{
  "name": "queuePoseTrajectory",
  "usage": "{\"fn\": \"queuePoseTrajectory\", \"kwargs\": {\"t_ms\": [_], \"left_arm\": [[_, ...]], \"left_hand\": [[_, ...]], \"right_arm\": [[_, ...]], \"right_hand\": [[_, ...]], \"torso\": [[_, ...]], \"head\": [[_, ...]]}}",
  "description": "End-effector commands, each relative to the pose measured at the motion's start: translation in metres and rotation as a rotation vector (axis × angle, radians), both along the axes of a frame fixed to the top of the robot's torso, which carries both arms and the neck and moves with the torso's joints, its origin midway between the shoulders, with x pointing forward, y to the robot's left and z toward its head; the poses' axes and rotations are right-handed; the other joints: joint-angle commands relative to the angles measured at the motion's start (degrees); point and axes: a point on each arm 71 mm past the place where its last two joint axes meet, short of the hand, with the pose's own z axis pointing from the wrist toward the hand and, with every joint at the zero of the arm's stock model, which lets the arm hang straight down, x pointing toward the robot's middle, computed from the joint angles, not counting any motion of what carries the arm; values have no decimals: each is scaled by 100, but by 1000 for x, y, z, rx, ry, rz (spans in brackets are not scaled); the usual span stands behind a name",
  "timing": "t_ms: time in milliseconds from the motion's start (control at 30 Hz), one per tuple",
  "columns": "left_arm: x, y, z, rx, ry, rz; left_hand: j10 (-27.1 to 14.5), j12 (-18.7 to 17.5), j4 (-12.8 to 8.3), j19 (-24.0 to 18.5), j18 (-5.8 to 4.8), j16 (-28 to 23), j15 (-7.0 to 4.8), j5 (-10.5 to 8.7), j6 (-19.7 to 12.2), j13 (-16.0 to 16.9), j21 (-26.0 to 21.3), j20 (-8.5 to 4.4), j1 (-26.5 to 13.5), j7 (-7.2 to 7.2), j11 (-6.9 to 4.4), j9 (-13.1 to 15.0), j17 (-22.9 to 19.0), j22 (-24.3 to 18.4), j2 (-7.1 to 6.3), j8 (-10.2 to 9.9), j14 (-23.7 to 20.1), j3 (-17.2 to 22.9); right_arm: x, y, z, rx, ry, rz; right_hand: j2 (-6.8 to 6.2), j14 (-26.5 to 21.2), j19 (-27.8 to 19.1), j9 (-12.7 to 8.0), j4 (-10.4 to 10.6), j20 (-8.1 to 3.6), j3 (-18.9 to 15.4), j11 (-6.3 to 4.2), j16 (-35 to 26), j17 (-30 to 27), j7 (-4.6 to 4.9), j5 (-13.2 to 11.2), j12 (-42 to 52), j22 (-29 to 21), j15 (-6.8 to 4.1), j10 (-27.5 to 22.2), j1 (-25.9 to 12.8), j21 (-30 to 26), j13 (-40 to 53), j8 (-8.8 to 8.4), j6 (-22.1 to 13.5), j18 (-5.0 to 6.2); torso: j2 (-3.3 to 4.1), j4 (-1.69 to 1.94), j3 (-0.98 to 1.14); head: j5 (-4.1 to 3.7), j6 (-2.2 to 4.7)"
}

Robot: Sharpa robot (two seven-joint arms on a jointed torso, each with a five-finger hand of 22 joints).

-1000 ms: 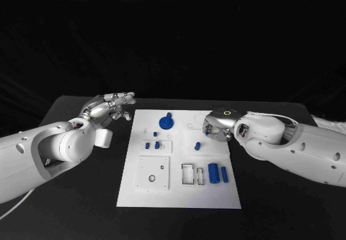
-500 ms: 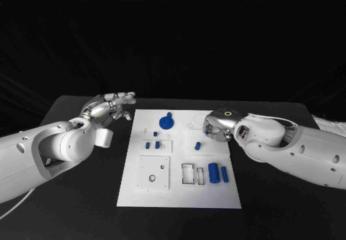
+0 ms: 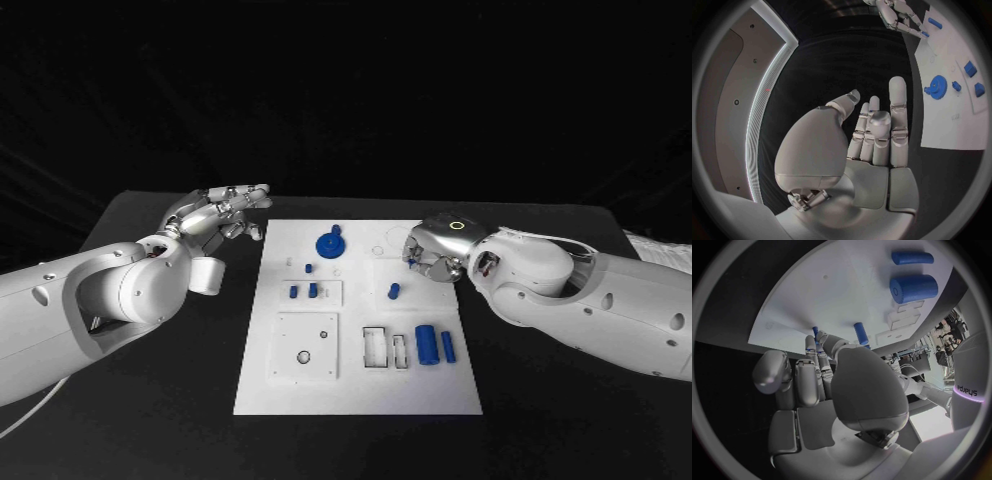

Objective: Assemble the parts on the task board

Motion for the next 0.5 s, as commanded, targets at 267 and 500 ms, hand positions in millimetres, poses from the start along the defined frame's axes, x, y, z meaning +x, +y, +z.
{"fn": "queuePoseTrajectory", "kwargs": {"t_ms": [267, 500], "left_arm": [[1, 2, 0, -1, 0, 5], [1, 5, 0, 1, 0, 11]], "left_hand": [[-61, 44, 9, -5, 97, 3, 23, 19, -57, 8, -42, 52, 21, 23, 20, -5, -13, -13, 49, -41, -11, -46], [-70, 47, 7, -3, 97, 2, 25, 19, -64, 8, -43, 54, 22, 26, 23, -5, -18, -14, 50, -42, -12, -51]], "right_arm": [[-6, -1, 5, 12, -27, 8], [-16, 2, 17, 53, -58, 37]], "right_hand": [[31, 321, 42, 11, -16, -4, 19, -1, 29, -1, 12, 26, -12, 3, 25, 28, -10, 33, -4, 11, 23, 67], [32, 322, 45, 12, -18, -5, 22, 0, 32, 2, 15, 29, -14, 11, 26, 30, -14, 38, -4, 11, 24, 66]], "torso": [[0, 0, 3], [-1, -5, 0]], "head": [[25, -12], [24, -13]]}}
